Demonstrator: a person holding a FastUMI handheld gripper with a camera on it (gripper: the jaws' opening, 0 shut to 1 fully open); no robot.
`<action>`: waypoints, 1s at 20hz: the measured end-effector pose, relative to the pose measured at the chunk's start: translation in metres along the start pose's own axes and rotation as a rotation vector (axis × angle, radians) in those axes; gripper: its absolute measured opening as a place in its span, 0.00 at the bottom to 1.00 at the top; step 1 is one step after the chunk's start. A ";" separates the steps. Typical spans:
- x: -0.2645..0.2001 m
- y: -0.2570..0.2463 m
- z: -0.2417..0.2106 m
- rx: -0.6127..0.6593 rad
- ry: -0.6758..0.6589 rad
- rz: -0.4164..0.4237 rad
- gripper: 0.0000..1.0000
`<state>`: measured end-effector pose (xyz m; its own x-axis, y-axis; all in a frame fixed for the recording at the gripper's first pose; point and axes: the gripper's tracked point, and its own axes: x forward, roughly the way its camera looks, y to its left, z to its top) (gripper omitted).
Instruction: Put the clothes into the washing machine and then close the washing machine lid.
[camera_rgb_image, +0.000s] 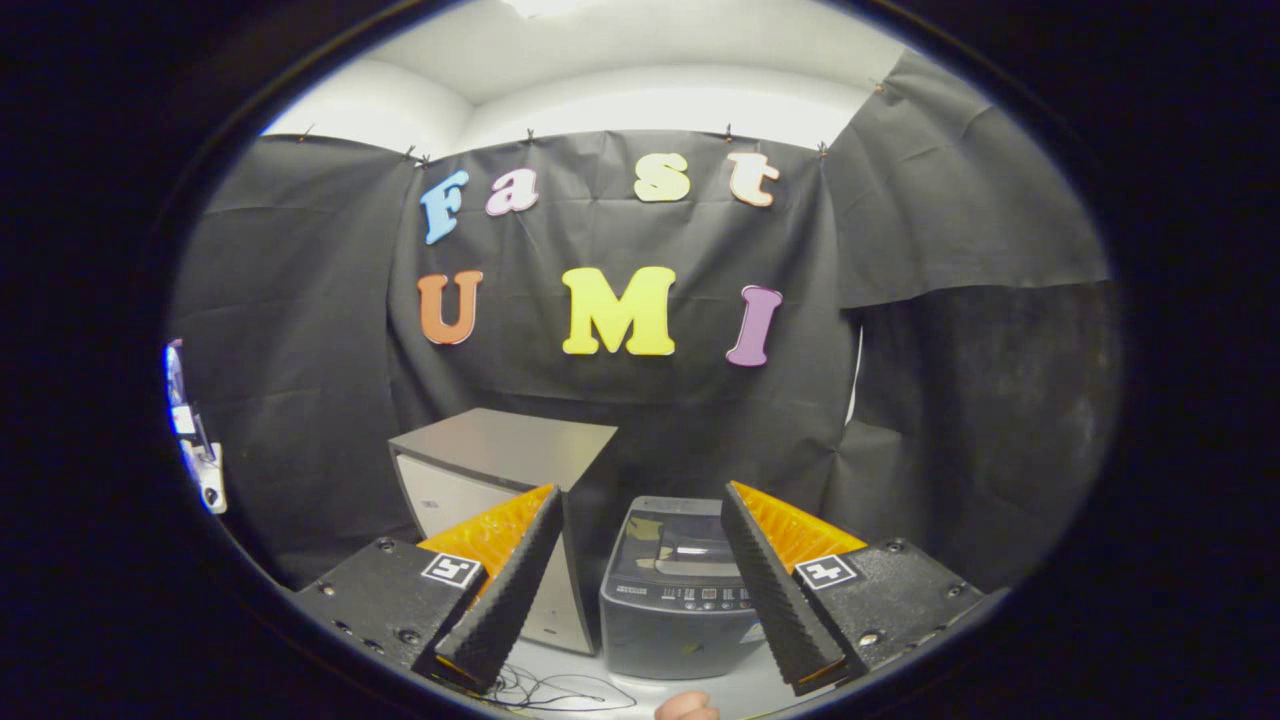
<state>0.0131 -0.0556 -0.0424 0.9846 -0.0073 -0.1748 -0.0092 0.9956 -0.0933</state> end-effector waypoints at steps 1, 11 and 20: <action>-0.002 -0.003 0.000 -0.005 -0.004 0.001 0.99; -0.014 -0.041 -0.005 0.020 -0.030 -0.034 0.99; -0.013 -0.052 -0.010 0.027 -0.017 -0.036 0.99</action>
<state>-0.0013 -0.1086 -0.0452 0.9870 -0.0420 -0.1550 0.0309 0.9968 -0.0732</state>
